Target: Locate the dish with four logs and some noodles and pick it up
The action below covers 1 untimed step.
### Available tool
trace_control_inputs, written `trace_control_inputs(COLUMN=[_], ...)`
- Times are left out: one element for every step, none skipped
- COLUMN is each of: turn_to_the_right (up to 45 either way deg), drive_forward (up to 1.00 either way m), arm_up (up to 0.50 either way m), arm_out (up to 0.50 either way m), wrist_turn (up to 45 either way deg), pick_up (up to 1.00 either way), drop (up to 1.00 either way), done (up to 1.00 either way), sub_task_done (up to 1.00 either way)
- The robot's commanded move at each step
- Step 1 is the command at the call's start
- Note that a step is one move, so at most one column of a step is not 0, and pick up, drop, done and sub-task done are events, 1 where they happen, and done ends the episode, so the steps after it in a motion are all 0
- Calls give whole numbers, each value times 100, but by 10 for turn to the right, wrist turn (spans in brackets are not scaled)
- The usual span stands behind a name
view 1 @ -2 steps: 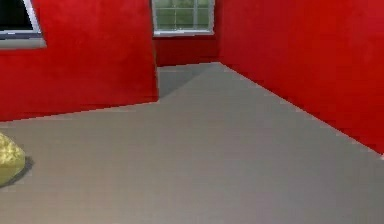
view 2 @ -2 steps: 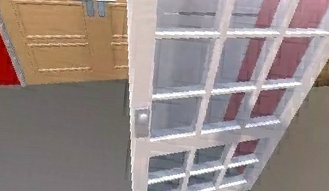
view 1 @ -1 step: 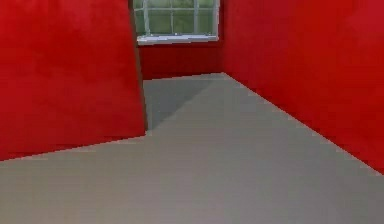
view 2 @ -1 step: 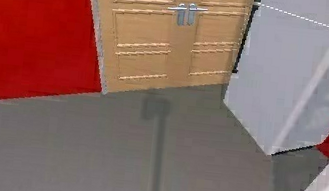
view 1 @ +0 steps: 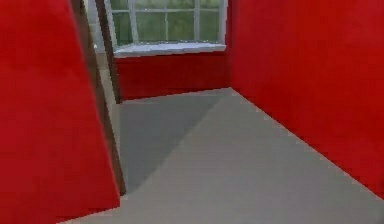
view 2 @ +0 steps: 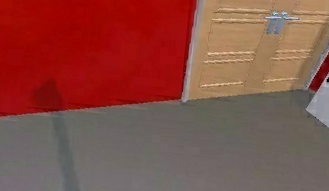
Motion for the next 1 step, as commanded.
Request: trace_control_inputs(turn_to_the_right=[30], drive_forward=[0], arm_up=[0], arm_out=[0], wrist_turn=[0], pick_up=[0], drop=[0], done=[0], sub_task_done=[0])
